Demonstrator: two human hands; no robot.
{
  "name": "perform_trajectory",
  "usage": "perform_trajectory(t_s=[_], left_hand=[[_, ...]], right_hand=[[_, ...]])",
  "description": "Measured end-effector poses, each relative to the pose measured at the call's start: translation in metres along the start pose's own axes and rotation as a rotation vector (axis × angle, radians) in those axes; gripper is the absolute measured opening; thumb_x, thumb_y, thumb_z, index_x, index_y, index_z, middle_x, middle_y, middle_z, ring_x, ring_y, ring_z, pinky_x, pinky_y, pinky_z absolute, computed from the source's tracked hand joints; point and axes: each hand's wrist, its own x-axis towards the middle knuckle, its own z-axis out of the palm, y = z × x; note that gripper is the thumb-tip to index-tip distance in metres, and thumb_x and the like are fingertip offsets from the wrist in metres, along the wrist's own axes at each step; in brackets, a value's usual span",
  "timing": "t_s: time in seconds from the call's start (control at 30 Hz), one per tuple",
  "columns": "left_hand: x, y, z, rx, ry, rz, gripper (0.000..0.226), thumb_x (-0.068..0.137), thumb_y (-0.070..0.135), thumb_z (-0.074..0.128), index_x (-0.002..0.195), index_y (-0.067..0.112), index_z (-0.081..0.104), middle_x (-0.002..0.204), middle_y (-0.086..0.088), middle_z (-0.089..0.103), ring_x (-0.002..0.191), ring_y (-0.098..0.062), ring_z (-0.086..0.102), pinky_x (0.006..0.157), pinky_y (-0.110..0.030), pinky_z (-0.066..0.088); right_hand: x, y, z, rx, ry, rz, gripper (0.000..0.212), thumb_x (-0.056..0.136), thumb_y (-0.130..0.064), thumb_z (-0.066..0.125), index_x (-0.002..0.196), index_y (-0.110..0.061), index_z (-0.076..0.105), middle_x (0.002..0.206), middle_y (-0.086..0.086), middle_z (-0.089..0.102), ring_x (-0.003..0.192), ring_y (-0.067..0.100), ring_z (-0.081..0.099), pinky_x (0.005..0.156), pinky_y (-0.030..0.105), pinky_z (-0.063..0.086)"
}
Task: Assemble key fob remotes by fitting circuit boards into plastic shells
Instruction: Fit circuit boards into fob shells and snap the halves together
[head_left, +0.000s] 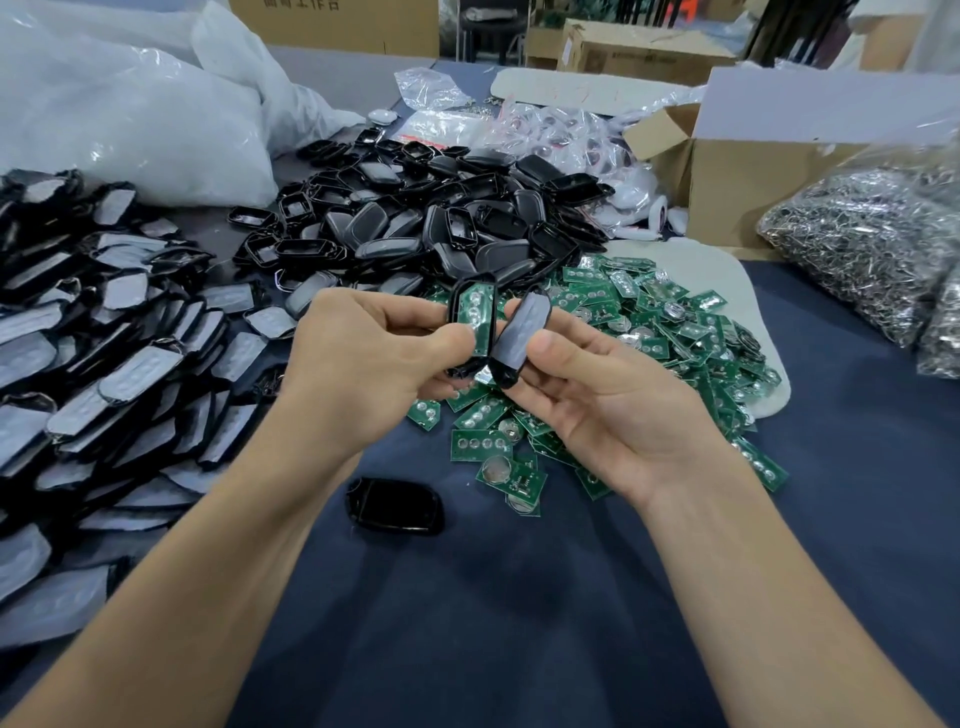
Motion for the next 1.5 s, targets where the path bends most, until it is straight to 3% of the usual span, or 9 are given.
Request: perform_trajectory(t_s=[0.2,0.3,0.4,0.57,0.77,1.07,1.27,1.4,1.5], left_hand=[[-0.002,-0.001,-0.002,0.113,-0.005,0.058,0.012,0.081,0.012,0.083,0.075,0.022,0.084,0.069,-0.003,0.078,0.063,-0.018,0.077,0.058,-0.023,0.060],[-0.007,0.000,0.001,0.208,0.021,0.111,0.021,0.075,0.027,0.086,0.072,0.047,0.080,0.065,0.003,0.076,0.063,-0.021,0.077,0.064,-0.039,0.066],[-0.012,0.001,0.005,0.291,0.045,0.170,0.020,0.069,0.043,0.079,0.075,0.062,0.074,0.065,0.009,0.075,0.064,-0.026,0.076,0.060,-0.048,0.064],[-0.013,0.001,0.007,0.325,-0.080,0.255,0.060,0.083,0.025,0.086,0.072,0.079,0.061,0.071,0.030,0.072,0.066,-0.002,0.075,0.064,-0.032,0.065],[-0.006,-0.010,0.005,0.338,-0.245,0.243,0.045,0.097,0.011,0.068,0.109,0.055,0.074,0.094,0.019,0.079,0.085,-0.002,0.077,0.076,-0.030,0.065],[-0.005,-0.018,0.010,0.300,-0.226,0.186,0.044,0.095,0.007,0.070,0.104,0.050,0.075,0.091,0.015,0.080,0.085,-0.009,0.078,0.080,-0.043,0.065],[-0.009,-0.021,0.017,0.297,-0.198,0.174,0.043,0.095,0.002,0.067,0.099,0.043,0.080,0.084,0.013,0.080,0.082,-0.003,0.077,0.076,-0.033,0.065],[-0.011,-0.023,0.023,0.298,-0.158,0.155,0.029,0.094,0.003,0.064,0.097,0.027,0.081,0.080,0.003,0.080,0.079,-0.011,0.078,0.076,-0.041,0.065],[-0.013,-0.023,0.026,0.312,-0.125,0.167,0.034,0.094,0.004,0.064,0.098,0.034,0.080,0.078,0.002,0.079,0.078,-0.012,0.078,0.075,-0.040,0.065]], right_hand=[[0.000,0.001,0.004,-0.100,0.052,-0.038,0.043,0.069,-0.012,0.079,0.111,-0.011,0.074,0.102,0.009,0.078,0.089,0.016,0.075,0.091,0.031,0.061],[-0.001,0.006,0.009,-0.195,0.118,-0.122,0.026,0.073,-0.007,0.081,0.098,-0.015,0.079,0.093,0.008,0.079,0.079,0.014,0.073,0.077,0.025,0.060],[-0.001,0.012,0.014,-0.304,0.202,-0.204,0.025,0.080,0.004,0.080,0.096,-0.015,0.079,0.092,0.007,0.080,0.081,0.016,0.075,0.078,0.026,0.060],[-0.001,0.015,0.015,-0.360,0.285,-0.281,0.026,0.075,0.003,0.085,0.095,-0.014,0.080,0.091,0.008,0.081,0.086,0.019,0.078,0.076,0.025,0.059],[0.000,0.017,0.015,-0.479,0.416,-0.333,0.026,0.070,-0.002,0.090,0.091,-0.016,0.081,0.086,0.002,0.081,0.086,0.019,0.079,0.080,0.031,0.062],[0.000,0.019,0.017,-0.653,0.523,-0.377,0.027,0.064,-0.020,0.095,0.087,-0.024,0.083,0.081,-0.009,0.080,0.080,0.008,0.077,0.079,0.035,0.063],[-0.002,0.017,0.021,-0.834,0.586,-0.425,0.021,0.066,-0.026,0.094,0.080,-0.034,0.080,0.069,-0.027,0.072,0.067,-0.011,0.070,0.059,0.005,0.049],[-0.005,0.015,0.024,-0.938,0.600,-0.465,0.020,0.067,-0.029,0.091,0.071,-0.039,0.075,0.066,-0.034,0.068,0.066,-0.014,0.067,0.062,0.006,0.051],[-0.006,0.014,0.023,-0.959,0.584,-0.489,0.022,0.067,-0.028,0.090,0.069,-0.040,0.073,0.063,-0.035,0.067,0.066,-0.014,0.067,0.063,0.007,0.052]])
